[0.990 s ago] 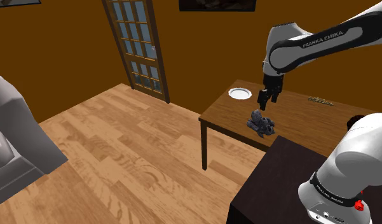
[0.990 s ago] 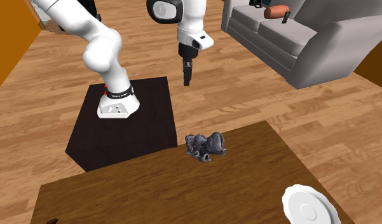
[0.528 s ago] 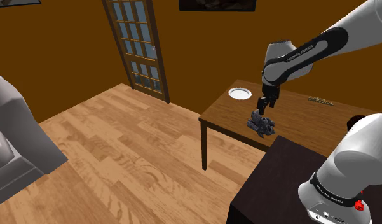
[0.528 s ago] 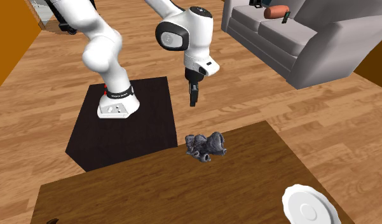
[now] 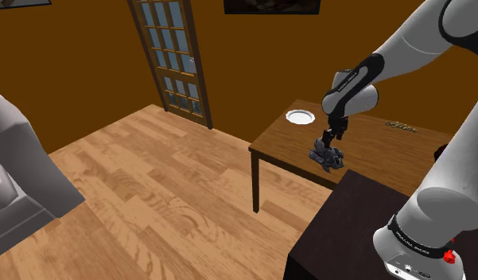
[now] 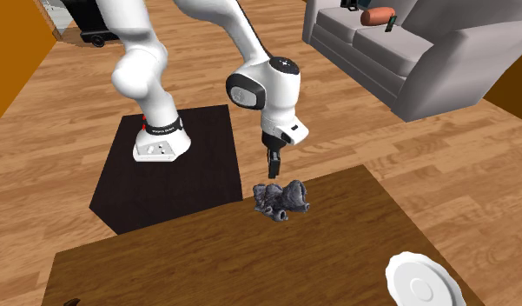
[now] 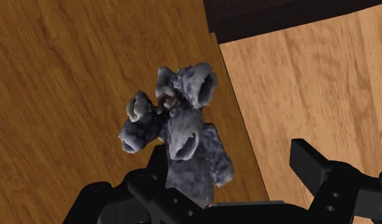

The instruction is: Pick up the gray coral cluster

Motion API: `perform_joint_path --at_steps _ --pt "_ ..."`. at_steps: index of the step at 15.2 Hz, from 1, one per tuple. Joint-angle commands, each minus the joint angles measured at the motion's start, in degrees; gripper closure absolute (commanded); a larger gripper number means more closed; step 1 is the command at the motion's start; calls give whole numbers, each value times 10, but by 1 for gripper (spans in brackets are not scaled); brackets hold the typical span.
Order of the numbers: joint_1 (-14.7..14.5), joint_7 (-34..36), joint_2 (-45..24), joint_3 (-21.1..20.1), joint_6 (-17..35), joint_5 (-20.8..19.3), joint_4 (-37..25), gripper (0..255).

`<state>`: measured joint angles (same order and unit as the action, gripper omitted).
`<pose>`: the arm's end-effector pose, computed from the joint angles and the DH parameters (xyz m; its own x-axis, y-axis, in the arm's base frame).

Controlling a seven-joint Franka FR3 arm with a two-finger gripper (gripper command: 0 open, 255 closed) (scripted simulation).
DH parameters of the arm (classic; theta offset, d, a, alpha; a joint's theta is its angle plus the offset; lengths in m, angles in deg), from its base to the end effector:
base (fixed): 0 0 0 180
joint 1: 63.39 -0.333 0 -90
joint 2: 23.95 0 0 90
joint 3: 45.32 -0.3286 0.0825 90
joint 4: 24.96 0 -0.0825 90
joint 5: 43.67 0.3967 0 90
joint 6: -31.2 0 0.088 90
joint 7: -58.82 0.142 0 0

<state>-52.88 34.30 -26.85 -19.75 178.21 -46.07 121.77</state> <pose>0.3644 -0.2687 0.2129 0.9846 -0.1657 -0.0560 -0.1647 -0.9861 0.0219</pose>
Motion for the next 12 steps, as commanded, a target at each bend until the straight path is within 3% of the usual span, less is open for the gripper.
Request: perform_joint_path --at_steps 1,3,12 --pt "8 -39 -54 -1 29 41 -25 0" --pt "26 -79 -105 -11 52 81 -50 0" --pt "61 -121 -182 -54 109 139 -67 0"
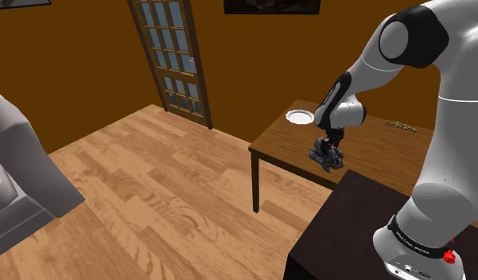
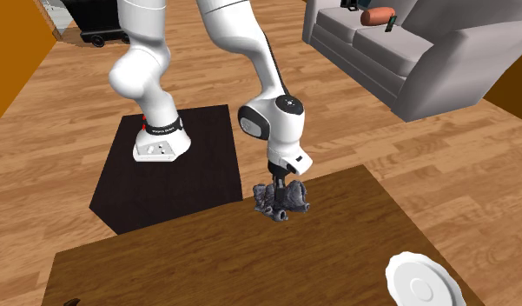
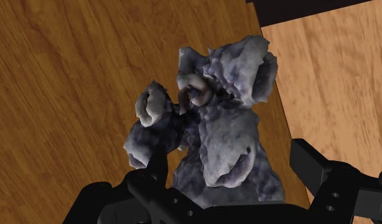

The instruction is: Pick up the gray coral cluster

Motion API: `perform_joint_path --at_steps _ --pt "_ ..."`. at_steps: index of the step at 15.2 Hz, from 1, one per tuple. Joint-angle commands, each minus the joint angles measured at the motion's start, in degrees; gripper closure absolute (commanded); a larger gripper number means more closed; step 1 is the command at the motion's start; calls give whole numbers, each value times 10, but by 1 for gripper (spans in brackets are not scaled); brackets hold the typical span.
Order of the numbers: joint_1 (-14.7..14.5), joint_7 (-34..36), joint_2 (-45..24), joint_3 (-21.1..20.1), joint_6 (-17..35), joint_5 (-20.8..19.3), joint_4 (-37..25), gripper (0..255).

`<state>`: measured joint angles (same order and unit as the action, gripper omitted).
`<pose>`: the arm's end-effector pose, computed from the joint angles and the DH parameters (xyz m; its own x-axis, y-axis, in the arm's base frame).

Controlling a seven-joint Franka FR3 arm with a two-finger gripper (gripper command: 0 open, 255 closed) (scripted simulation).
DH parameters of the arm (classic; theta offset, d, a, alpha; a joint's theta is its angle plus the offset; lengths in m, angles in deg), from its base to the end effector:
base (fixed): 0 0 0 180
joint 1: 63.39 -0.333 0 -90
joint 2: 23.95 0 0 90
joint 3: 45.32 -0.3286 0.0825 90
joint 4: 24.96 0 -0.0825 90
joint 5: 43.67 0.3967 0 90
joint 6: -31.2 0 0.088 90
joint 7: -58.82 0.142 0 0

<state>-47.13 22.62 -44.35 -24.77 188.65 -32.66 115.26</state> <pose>0.3770 -0.3071 0.1309 0.9843 -0.1701 -0.0465 -0.1687 -0.9851 0.0322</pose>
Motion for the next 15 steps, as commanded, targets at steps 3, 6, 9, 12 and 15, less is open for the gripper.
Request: perform_joint_path --at_steps 3,6,9,12,15 --pt "5 -5 -7 -4 4 5 -3 255" --pt "5 -5 -7 -4 4 5 -4 255" --pt "5 -5 -8 -4 3 5 -5 255" --pt "0 0 2 1 -1 -1 0 255" --pt "-12 13 28 17 -22 -20 5 255"
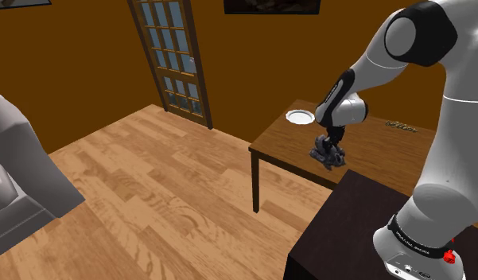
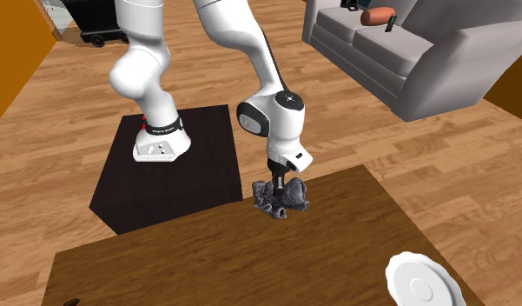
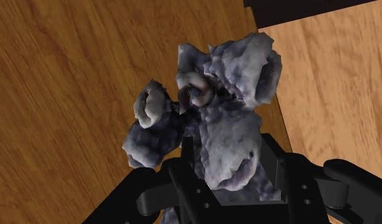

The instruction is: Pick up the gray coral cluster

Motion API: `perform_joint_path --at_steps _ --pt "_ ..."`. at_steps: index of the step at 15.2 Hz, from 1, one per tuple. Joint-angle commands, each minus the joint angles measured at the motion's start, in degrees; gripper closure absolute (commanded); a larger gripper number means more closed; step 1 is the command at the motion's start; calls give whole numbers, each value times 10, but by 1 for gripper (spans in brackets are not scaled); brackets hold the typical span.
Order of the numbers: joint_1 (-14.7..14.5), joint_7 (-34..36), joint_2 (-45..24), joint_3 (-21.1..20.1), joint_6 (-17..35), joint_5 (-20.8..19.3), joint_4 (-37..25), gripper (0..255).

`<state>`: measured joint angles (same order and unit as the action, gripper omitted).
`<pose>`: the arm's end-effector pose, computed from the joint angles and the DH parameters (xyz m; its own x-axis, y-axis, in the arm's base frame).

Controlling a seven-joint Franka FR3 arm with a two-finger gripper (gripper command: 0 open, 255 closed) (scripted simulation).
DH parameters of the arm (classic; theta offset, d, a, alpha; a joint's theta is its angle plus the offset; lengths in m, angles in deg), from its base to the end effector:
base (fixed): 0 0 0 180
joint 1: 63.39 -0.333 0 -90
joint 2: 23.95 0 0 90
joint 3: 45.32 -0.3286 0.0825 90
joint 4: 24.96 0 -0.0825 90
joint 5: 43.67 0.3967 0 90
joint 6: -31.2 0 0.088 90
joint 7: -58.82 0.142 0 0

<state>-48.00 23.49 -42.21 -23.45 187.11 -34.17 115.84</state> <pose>0.3750 -0.3073 0.1436 0.9843 -0.1701 -0.0473 -0.1687 -0.9852 0.0317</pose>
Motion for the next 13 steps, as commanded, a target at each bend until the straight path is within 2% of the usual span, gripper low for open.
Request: perform_joint_path --at_steps 1,11,13 --pt "-7 9 15 9 -13 -12 0 255" --pt "-31 54 98 45 -86 -80 4 255" --pt "-31 55 100 45 -87 -81 4 255"
